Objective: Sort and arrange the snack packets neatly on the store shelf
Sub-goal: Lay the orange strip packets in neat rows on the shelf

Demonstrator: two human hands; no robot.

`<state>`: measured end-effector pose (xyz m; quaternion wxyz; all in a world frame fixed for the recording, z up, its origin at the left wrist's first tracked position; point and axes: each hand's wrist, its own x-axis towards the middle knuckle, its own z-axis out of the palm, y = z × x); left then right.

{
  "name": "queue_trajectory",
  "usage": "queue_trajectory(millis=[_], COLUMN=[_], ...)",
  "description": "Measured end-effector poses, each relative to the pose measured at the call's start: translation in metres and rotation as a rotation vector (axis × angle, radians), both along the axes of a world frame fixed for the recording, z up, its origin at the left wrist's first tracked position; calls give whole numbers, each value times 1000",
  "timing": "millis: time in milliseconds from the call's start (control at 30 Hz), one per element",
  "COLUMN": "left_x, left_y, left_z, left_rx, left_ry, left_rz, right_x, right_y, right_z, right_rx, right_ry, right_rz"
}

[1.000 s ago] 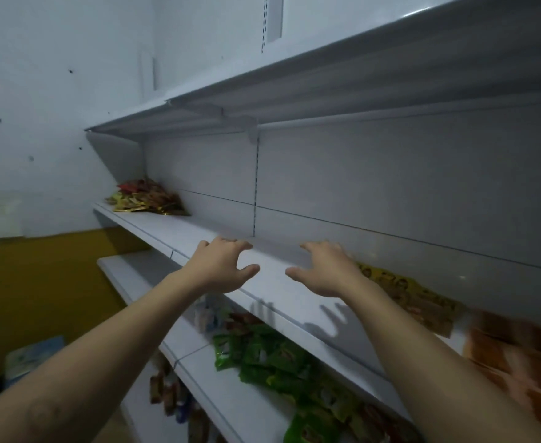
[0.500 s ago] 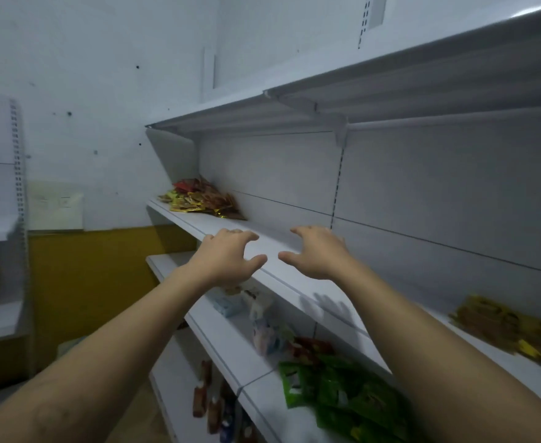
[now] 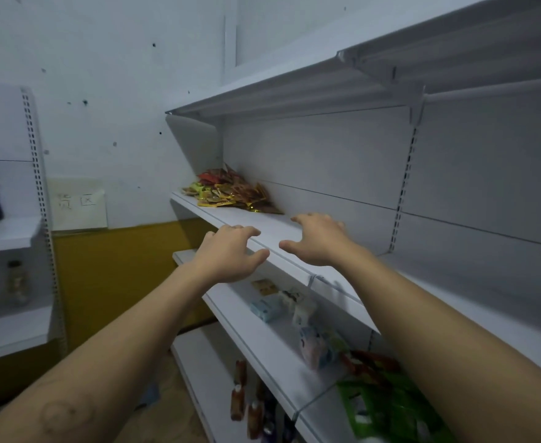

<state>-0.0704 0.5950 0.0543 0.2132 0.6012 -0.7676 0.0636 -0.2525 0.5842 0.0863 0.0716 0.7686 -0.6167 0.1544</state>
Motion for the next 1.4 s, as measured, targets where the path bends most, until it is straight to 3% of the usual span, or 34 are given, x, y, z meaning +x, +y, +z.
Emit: queue_trajectory(millis=[667, 833, 1100, 1400], left_x=[84, 102, 135, 172], left_y=[-266, -322, -425, -579], left_z=[16, 2, -9, -32], left_rx=[3, 32, 40, 63], left_ry=[-15, -10, 26, 0], left_rz=[38, 22, -60, -241], right_x=[71, 87, 115, 139], right_y=[-285, -339, -426, -541], right_z=[-3, -17, -28, -42], right_rx=[21, 60, 75, 135], right_ry=[-83, -25, 16, -74], right_rz=[17, 4, -84, -298])
